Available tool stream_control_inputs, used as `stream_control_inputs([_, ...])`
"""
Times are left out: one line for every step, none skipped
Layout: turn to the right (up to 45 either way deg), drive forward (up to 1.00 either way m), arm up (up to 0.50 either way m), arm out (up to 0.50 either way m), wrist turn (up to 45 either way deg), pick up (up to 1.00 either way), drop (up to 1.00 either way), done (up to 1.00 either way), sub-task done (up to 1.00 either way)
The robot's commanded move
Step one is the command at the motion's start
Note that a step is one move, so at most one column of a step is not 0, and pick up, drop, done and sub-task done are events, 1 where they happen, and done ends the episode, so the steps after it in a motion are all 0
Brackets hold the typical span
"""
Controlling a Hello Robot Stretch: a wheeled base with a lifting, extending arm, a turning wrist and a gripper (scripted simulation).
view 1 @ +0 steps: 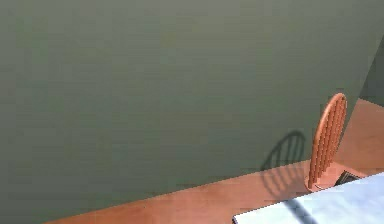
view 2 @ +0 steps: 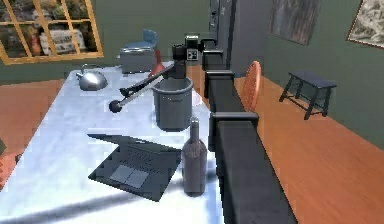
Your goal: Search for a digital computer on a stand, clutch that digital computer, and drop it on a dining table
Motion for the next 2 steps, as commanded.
stream_control_inputs([0.0,0.0,0.0,-0.1,0.0,0.0,0.0,0.0,0.0])
stream_control_inputs([0.0,0.0,0.0,0.0,0.0,0.0,0.0,1.0,0.0])
